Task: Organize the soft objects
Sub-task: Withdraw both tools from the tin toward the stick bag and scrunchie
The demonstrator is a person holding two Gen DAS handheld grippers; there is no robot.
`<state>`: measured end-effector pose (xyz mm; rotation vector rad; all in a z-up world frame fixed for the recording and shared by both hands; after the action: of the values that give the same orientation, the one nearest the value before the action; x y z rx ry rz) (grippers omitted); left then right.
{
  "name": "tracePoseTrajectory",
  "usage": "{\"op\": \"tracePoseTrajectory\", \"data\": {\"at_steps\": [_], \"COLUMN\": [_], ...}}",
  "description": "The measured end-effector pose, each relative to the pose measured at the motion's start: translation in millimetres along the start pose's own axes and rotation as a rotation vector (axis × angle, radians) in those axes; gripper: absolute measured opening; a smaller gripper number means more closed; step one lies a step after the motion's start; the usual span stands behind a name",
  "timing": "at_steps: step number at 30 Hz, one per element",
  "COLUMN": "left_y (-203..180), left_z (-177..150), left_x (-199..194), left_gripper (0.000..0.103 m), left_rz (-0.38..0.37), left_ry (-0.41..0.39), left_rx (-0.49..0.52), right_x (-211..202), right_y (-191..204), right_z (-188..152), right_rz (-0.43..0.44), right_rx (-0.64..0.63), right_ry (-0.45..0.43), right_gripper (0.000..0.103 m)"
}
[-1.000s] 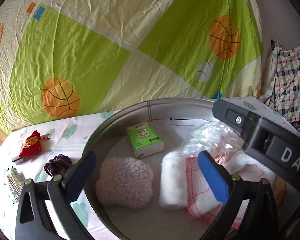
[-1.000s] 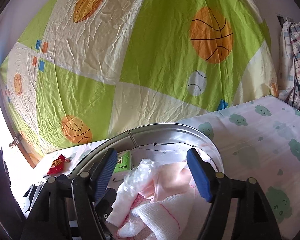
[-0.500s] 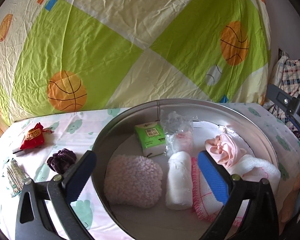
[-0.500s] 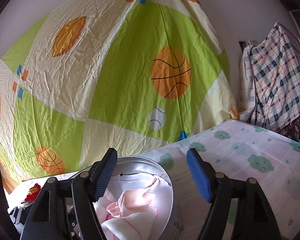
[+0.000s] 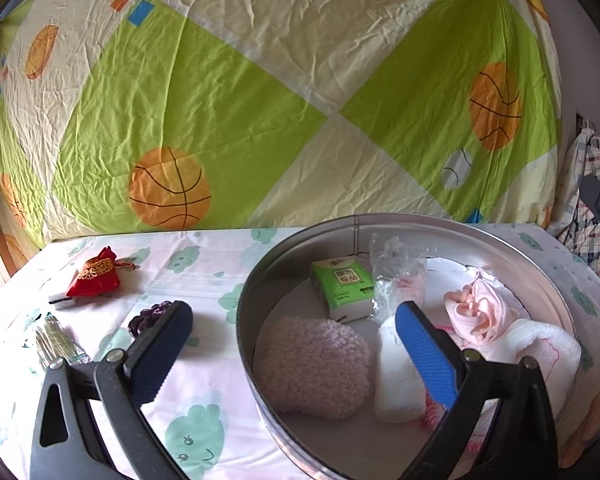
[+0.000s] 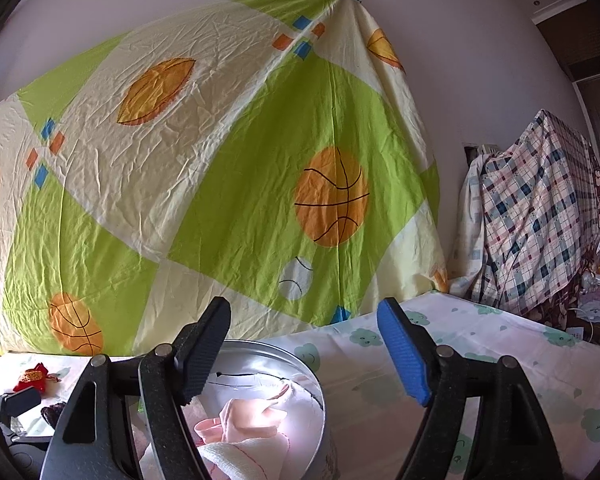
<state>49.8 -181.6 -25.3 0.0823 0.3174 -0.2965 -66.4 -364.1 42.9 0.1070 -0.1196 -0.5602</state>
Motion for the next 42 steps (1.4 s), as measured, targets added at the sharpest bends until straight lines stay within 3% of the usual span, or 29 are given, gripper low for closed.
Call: {"op": "tracePoseTrajectory", "data": {"at_steps": [7,14,20,24,30,42], "left_y": [21,46,64,74,92,148], "left_z": [0,-4,-8,-10,-14,-26], "left_x": [-8,-15,-19,-20,-19,-15], "left_gripper": [0.103,0.103,0.103,0.103,0.103,0.103], "left_rz": [0.054,0.081,0.095,0.097,0.104,0.194], "left_ry": [-0.027,-0.021,-0.013,-0.006,0.014,0.073], "left_rx": [0.000,0.000,0.002,0.004,-0.006,-0.049], "right_x": [-7,-17,-23,-29,-38,-52], "right_y": [-4,3,1,12,36,109], "right_z": [-5,-4,-10,-7,-9,-24], "right_rz": [-0.008,-0.023,-0.055,-0.056,-0.023,0.110], "right_rx": [0.089,0.071,0.131,0.088,0.059,0.048], "right_ry": [0.028,0.000,0.033,0.015,0.023,0.069], "right_gripper": [0.078,0.078,0.078,0.078,0.078,0.078]}}
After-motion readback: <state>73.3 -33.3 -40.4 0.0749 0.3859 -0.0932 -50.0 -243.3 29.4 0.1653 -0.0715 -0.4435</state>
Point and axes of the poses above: each gripper's, at about its wrist camera, not at the fingertips, and x roughly the way its jaws point, y to its left, z to its top, the point moved 8 cm from there along x, roughly the way its jaws point, and after that the axes turned 10 degrees about -y, right-handed, at the moved point
